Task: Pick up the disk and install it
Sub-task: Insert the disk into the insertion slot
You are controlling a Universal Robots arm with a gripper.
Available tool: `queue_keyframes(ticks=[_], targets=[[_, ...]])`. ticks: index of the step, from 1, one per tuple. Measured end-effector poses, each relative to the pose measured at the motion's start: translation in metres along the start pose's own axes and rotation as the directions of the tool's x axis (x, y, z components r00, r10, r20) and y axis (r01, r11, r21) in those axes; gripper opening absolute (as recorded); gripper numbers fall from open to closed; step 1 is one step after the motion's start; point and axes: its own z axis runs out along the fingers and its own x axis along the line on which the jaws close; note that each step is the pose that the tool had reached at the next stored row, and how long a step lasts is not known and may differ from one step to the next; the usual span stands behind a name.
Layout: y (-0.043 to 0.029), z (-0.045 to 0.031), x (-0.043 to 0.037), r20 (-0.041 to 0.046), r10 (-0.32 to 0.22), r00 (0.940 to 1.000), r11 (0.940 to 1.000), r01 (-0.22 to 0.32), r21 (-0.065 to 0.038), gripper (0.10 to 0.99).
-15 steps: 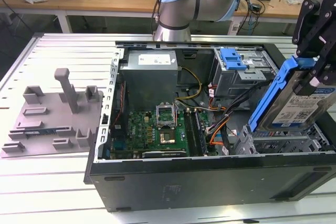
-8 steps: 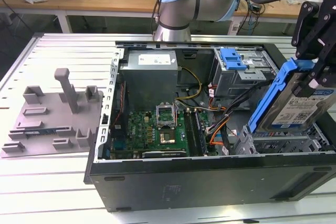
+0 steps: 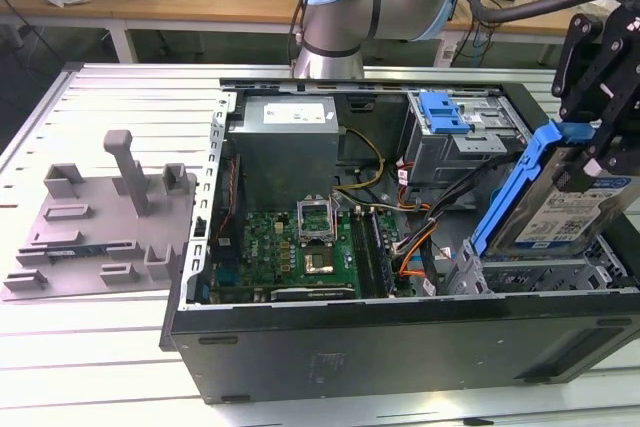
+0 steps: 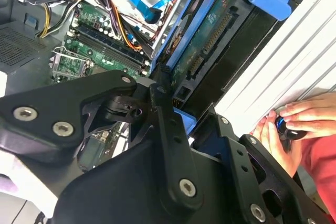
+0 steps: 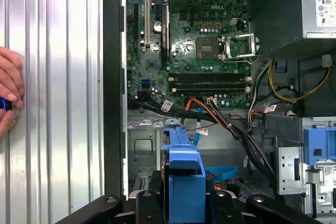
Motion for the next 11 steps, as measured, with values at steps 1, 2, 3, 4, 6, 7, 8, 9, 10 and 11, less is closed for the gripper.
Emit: queue_keyframes(ticks=[1,2,3,4,6,7,8,9,10,11], targets=[[-0.0001,0.001,0.0,-0.0001,0.0,1.0,1.0,0.0,0.0,0.369],[-0.0002,0.0022,0.0001,0.0,0.0,1.0,1.0,0.0,0.0,0.369],[-0.0003,0.0045,0.0002,0.0001,0.0,1.0,1.0,0.0,0.0,0.369],[-0.0004,0.008,0.0004,0.0,0.0,1.0,1.0,0.0,0.0,0.369],[-0.0006,0.0127,0.0008,0.0,0.0,1.0,1.0,0.0,0.0,0.369],[-0.0008,0.0156,0.0012,0.0,0.0,1.0,1.0,0.0,0.0,0.369],[-0.0009,0.0189,0.0019,0.0,0.0,1.0,1.0,0.0,0.0,0.369],[-0.001,0.0213,0.0025,0.0,0.0,1.0,1.0,0.0,0.0,0.369],[-0.0011,0.0234,0.0033,0.0,0.0,1.0,1.0,0.0,0.0,0.369],[-0.0013,0.0266,0.0048,0.0001,0.0,1.0,1.0,0.0,0.0,0.369]])
